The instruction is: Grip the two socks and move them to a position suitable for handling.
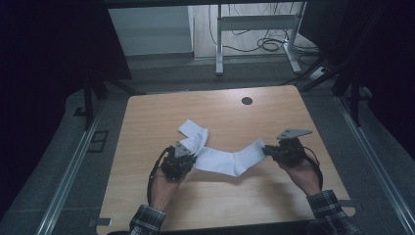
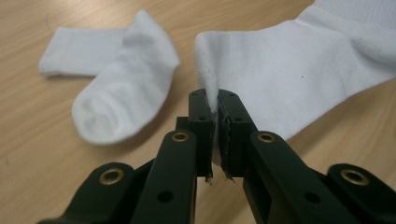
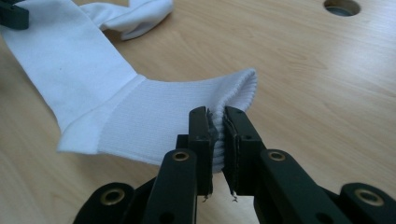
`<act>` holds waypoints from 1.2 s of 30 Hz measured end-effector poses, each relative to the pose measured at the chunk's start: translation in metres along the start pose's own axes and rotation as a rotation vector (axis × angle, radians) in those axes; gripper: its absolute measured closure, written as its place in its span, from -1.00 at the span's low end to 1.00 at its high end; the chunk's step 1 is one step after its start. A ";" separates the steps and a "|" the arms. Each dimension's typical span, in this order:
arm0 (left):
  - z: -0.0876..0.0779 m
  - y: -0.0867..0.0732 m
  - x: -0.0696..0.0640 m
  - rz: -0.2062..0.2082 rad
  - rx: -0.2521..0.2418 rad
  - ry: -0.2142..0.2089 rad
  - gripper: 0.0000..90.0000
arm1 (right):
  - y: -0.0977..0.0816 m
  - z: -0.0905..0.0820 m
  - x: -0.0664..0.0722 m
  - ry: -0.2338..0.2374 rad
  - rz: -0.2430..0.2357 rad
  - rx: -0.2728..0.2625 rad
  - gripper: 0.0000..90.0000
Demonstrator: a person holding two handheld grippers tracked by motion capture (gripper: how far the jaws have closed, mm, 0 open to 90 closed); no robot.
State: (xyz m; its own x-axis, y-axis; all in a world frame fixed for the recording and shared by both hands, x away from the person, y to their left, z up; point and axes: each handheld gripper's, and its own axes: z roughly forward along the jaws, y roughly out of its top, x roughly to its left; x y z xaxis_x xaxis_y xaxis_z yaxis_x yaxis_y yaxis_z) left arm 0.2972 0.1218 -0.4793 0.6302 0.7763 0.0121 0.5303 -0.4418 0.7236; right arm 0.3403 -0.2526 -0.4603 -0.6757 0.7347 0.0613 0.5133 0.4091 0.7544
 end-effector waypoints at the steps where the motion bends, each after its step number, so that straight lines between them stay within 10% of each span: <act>1: -0.002 -0.003 0.000 -0.001 0.001 -0.001 0.88 | -0.002 -0.001 0.005 0.008 -0.009 0.000 0.82; 11: -0.015 -0.045 -0.004 -0.035 0.017 -0.026 0.86 | -0.023 0.005 0.032 0.064 -0.029 0.040 0.82; 24: 0.008 -0.065 -0.008 -0.067 0.073 -0.034 0.66 | -0.051 0.031 0.032 0.052 -0.030 0.151 0.75; 36: -0.013 -0.052 0.014 -0.113 -0.021 0.025 0.14 | -0.045 0.013 0.016 -0.006 -0.012 0.056 0.36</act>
State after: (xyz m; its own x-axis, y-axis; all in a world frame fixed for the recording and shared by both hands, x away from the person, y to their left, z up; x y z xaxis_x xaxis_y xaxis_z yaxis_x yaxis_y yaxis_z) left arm 0.2714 0.1618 -0.5079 0.5525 0.8318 -0.0529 0.5849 -0.3417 0.7356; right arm 0.3129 -0.2525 -0.5016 -0.6791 0.7325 0.0484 0.5341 0.4478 0.7171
